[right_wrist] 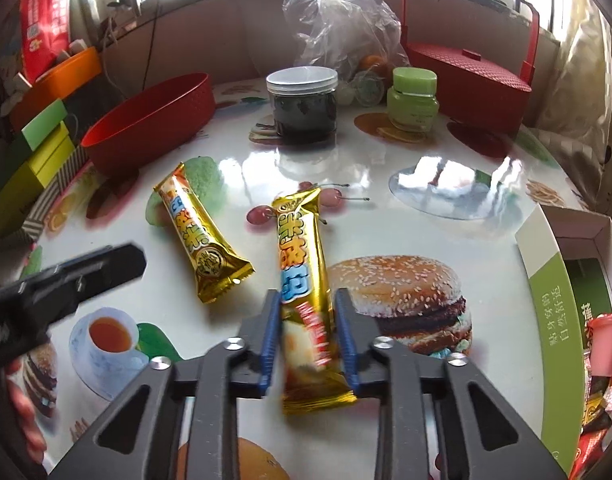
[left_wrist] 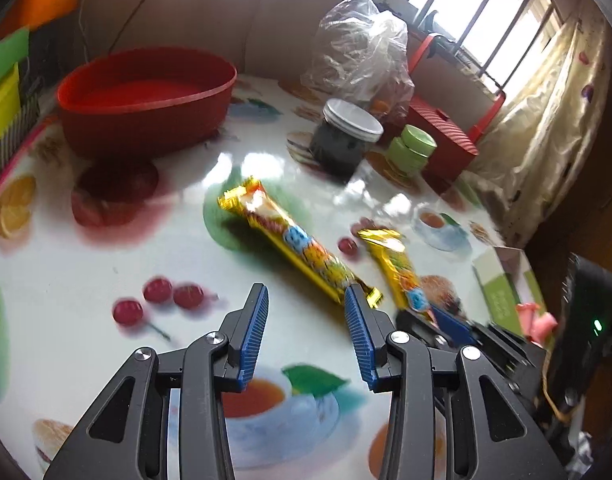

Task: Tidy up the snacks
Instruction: 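Grasp a gold wafer bar with the right gripper while the left approaches another, then grasp the second gold wafer bar with the left gripper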

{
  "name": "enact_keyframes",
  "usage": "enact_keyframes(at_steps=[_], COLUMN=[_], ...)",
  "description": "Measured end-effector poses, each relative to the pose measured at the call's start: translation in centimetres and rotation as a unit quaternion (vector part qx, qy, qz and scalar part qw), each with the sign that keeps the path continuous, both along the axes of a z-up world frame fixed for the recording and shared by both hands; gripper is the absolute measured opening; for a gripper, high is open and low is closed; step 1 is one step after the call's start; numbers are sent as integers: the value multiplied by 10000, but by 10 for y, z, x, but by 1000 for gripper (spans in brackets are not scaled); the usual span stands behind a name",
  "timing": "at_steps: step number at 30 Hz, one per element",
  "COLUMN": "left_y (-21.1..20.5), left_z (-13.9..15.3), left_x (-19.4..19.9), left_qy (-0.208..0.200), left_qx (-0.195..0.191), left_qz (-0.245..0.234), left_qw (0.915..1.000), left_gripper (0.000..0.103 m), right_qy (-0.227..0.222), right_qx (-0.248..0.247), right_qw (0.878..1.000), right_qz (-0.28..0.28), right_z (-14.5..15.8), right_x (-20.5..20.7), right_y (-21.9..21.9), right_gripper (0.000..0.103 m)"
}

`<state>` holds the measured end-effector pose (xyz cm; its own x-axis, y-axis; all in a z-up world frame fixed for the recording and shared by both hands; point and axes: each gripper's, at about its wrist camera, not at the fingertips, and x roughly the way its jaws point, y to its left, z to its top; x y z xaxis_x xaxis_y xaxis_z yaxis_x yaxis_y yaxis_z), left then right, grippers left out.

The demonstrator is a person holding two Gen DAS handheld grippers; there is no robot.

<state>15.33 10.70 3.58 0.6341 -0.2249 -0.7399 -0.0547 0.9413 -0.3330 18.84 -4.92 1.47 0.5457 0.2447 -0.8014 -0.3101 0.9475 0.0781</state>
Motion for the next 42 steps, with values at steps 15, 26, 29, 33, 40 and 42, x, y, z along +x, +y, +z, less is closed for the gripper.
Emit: enact_keyframes(at_steps=[15, 26, 29, 33, 40, 42], left_y=[-13, -22, -26, -28, -28, -29], left_z=[-15, -22, -22, -23, -23, -23], left_x=[52, 56, 56, 55, 48, 46], left_qy=[508, 590, 587, 588, 531, 503], left_qx=[256, 561, 746, 879, 882, 947], left_qz=[407, 449, 451, 423, 342, 300], left_qw=[9975, 9957, 9945, 9935, 9941, 9938], left_gripper=[50, 50, 50, 50, 46, 36], right_qy=[32, 62, 64, 66, 60, 60], right_qx=[194, 381, 397, 404, 383, 369], right_qw=[9994, 9988, 9988, 9987, 9988, 9988], right_qz=[-273, -287, -292, -300, -313, -330], right_z=[2, 2, 2, 2, 2, 2], right_x=[-10, -9, -9, -9, -11, -11], right_y=[-27, -31, -32, -32, -33, -34], right_gripper=[22, 22, 22, 22, 22, 22])
